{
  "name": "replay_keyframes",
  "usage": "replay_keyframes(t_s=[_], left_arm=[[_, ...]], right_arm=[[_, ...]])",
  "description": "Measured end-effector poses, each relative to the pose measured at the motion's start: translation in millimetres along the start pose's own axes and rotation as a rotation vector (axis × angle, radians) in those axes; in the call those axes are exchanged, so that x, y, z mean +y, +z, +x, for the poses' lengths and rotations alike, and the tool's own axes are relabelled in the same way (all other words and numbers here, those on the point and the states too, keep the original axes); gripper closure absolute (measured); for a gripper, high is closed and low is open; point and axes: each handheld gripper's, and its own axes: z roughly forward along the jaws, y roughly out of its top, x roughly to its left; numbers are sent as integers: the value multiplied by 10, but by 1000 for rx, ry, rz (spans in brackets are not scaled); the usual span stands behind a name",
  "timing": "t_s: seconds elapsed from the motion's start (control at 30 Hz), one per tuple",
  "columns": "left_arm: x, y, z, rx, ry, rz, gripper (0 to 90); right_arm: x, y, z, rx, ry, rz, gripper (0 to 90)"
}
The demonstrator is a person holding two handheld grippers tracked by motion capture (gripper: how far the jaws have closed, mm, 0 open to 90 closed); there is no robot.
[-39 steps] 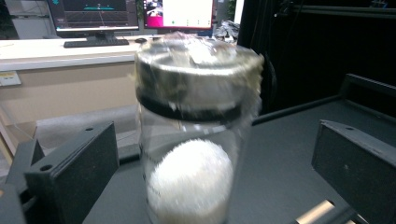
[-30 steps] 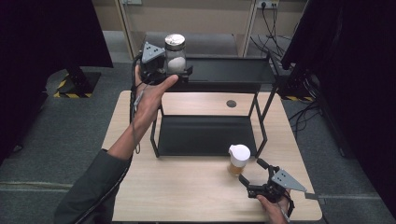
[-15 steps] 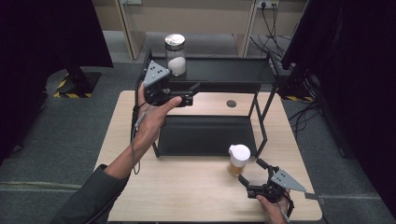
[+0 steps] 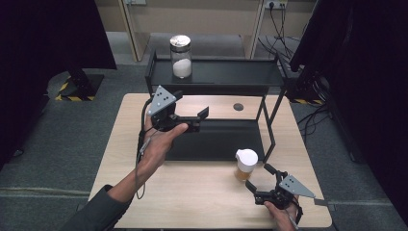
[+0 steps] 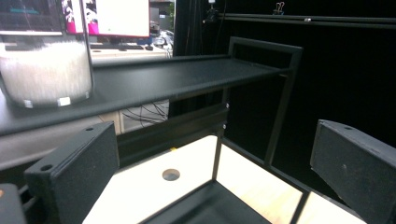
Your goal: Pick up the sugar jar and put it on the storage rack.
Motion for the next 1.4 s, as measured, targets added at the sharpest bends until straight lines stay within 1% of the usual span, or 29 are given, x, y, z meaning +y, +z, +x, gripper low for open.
replay_keyframes(t_s=[0.1, 0.17, 0.37, 0.47, 0.67, 0.73, 0.9, 0.97, 1.13, 1.23, 1.37, 1.4], left_arm=[[-105, -26, 1, -1, 3, -8, 3], [-159, -41, 12, -13, -10, -2, 3], [-343, -117, -10, -38, -7, -2, 3], [-454, -138, -11, -56, -17, 8, 3], [-693, -134, -26, -81, -14, 31, 3], [-764, -132, -31, -88, -20, 37, 3], [-923, -140, -51, -111, -10, 35, 3], [-978, -148, -58, -122, -12, 35, 3], [-1139, -214, -114, -132, 8, 22, 3], [-1222, -243, -127, -145, 3, 20, 3], [-1317, -279, -161, -149, 32, 13, 3], [-1343, -287, -166, -150, 34, 10, 3]], right_arm=[[0, 3, 0, 1, 0, 1, 5], [-1, 4, 0, 2, -2, 1, 5], [-2, 5, 2, 2, -3, -1, 5], [-3, 6, 3, 2, -3, 0, 5], [-3, 8, 4, 3, -3, 0, 5], [-4, 8, 0, 2, -2, 1, 5], [-4, 8, 0, 3, -4, 1, 5], [-5, 8, 0, 3, -2, 0, 5], [-4, 4, 3, 3, -3, -1, 5], [-7, 5, 0, 2, 0, 0, 5], [-5, 9, 5, 3, -3, 1, 5], [-5, 8, 5, 3, -3, 0, 5]])
